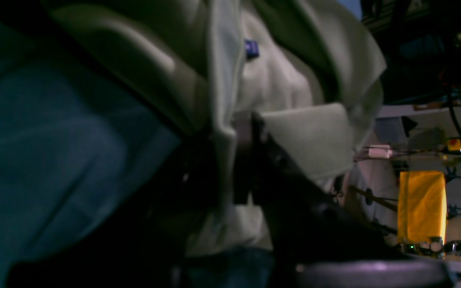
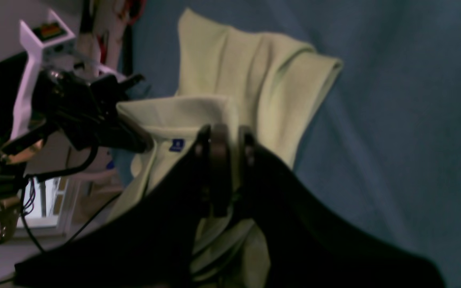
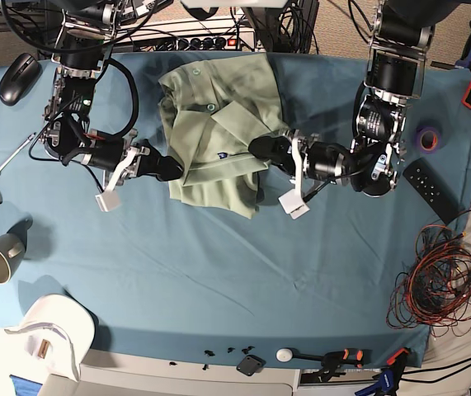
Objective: Fold the T-shirt properly
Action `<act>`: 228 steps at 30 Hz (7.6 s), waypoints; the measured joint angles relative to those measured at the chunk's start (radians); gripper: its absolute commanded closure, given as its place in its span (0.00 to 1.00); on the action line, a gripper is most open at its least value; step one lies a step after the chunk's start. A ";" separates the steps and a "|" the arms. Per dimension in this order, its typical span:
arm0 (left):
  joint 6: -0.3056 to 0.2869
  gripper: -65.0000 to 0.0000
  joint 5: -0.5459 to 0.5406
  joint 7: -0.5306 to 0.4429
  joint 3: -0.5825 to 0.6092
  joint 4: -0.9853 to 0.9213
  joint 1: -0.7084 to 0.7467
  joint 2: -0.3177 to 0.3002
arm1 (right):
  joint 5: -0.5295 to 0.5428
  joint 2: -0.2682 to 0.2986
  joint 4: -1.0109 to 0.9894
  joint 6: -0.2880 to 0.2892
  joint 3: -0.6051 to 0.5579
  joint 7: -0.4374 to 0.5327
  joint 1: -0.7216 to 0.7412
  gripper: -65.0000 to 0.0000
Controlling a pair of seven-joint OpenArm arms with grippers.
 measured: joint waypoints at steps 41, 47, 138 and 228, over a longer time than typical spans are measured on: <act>0.028 1.00 0.288 -0.209 -0.001 -0.002 -0.095 0.130 | -0.267 0.004 0.000 0.000 0.002 -0.004 0.150 1.00; 0.084 1.00 0.334 -0.227 0.000 -0.002 -0.095 0.130 | -0.323 0.003 0.000 0.000 0.002 0.031 0.150 1.00; 0.073 1.00 0.372 -0.355 0.006 0.038 0.057 0.130 | -0.159 -0.326 0.500 0.000 0.146 0.135 -0.454 1.00; 0.250 1.00 0.616 -0.335 -0.131 0.079 -0.026 -0.021 | -0.381 -0.237 0.959 -0.016 0.200 0.088 -0.712 1.00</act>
